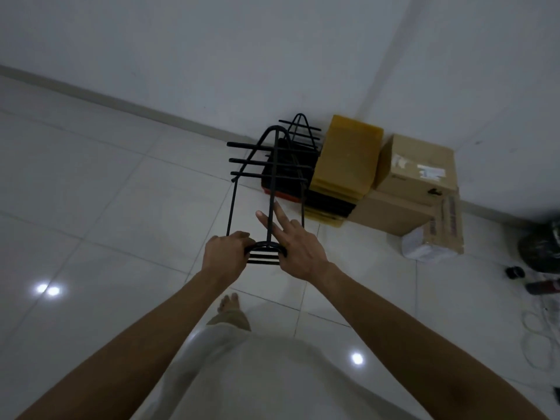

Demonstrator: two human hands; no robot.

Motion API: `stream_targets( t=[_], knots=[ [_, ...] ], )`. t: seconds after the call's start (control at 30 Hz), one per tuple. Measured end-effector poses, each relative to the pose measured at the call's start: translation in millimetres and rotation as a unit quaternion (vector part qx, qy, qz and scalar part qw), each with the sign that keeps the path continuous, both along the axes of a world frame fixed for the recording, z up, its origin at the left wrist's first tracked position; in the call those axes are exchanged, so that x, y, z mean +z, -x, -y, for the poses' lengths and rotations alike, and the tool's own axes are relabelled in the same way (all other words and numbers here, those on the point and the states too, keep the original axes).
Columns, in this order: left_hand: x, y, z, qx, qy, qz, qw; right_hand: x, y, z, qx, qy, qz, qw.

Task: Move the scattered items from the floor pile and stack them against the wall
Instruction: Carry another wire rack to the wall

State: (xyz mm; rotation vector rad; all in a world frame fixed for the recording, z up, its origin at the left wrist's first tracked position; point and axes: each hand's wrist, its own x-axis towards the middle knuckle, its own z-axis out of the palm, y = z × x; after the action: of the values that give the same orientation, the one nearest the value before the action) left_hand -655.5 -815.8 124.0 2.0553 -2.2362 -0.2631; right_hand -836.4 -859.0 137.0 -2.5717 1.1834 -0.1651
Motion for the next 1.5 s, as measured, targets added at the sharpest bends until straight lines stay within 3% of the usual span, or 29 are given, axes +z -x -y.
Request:
stream_targets(
  t=[0.33, 0.93, 1.17, 1.5],
  knots=[
    [-6.6, -128.6, 156.5, -0.035, -0.032, 0.007, 0.999, -16.0, -124.2, 147.5, -0.039, -0.008, 0.021, 0.999],
    [-90.2, -246.4, 409.7, -0.024, -0.13, 0.062, 0.989, -109.2, -242.9, 398.6, -0.023, -0.058, 0.033, 0.998],
    [-201.3, -267.0, 474.4, -0.064, -0.159, 0.06, 0.983, -217.8, -257.8, 454.0, -0.046, -0.073, 0.037, 0.996],
    [-460.2, -286.1, 560.6, -0.108, -0.098, 0.003, 0.989, -467.1, -272.6, 524.3, -0.085, -0.058, 0.044, 0.994]
  ],
)
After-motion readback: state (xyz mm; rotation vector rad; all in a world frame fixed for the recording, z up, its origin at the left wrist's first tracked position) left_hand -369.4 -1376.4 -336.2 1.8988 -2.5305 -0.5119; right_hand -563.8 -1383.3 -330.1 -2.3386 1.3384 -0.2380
